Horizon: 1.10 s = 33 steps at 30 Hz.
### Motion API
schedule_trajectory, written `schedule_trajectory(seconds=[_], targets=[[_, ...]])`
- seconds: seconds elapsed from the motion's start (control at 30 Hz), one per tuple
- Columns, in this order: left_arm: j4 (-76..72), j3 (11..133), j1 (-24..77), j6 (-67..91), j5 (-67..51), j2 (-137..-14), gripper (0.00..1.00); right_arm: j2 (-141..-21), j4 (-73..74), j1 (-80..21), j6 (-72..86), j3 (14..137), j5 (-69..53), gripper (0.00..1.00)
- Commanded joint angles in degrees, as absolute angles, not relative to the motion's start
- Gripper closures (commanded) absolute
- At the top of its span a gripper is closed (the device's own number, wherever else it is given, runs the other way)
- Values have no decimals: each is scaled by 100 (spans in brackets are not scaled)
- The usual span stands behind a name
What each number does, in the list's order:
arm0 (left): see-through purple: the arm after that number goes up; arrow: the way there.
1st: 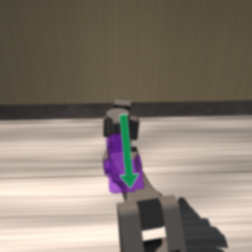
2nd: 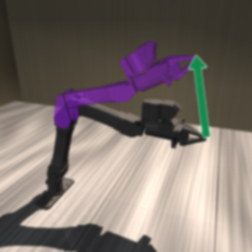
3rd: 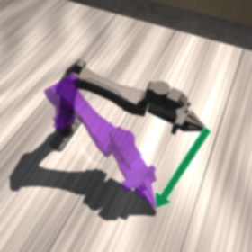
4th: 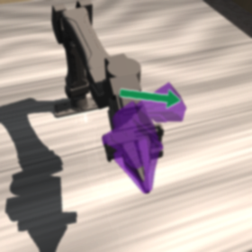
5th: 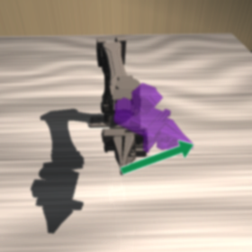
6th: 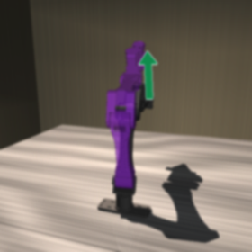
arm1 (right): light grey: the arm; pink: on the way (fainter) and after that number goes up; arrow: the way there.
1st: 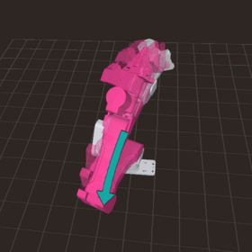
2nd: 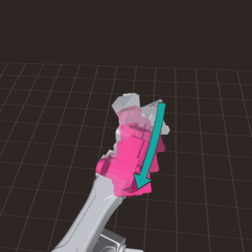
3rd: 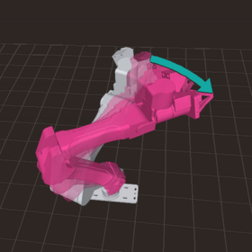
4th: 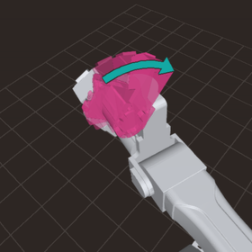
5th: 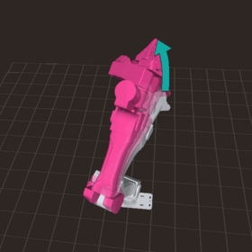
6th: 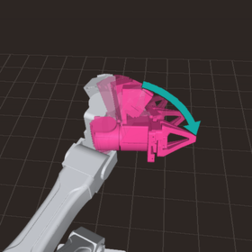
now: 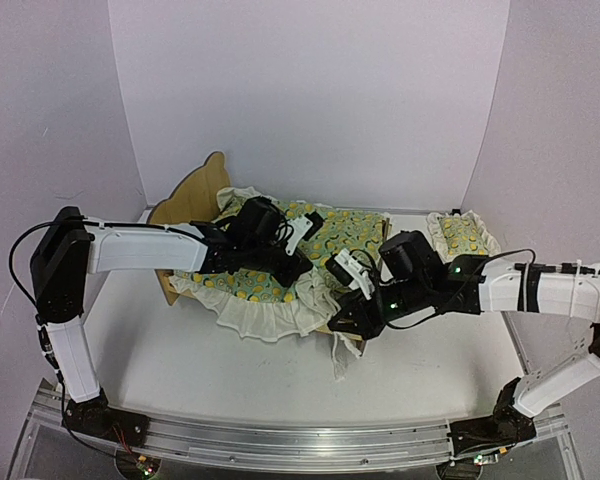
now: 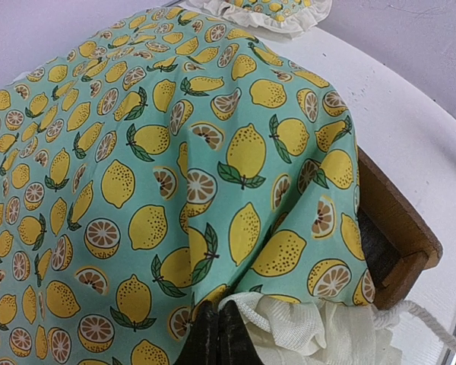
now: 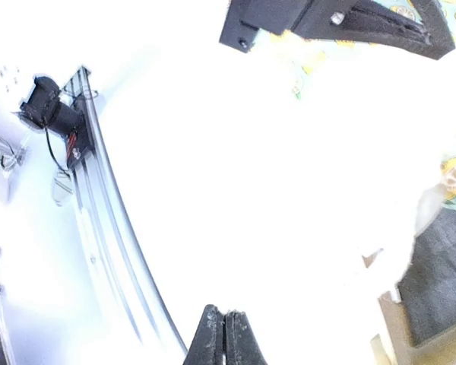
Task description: Set up the pet bed
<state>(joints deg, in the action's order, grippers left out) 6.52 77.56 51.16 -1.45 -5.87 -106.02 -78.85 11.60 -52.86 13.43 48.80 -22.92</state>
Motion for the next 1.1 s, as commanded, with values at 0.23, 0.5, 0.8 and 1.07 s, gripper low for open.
schedule_trajectory(seconds=[0.23, 0.5, 0.8, 1.07], targets=[[585, 7761, 5036, -211, -539, -10145, 100, -8625, 2292, -5198, -1479, 6452, -171, 100], [615, 7702, 4980, -220, -475, -10044, 100, -8682, 250, -5089, -1889, 5719, 132, 100], [611, 7720, 4974, -202, -565, -10045, 100, -8694, -1834, -5080, -521, 4701, -379, 100], [589, 7690, 4979, -181, -575, -10036, 100, -8517, -2779, -5075, 426, 3931, -23, 100]])
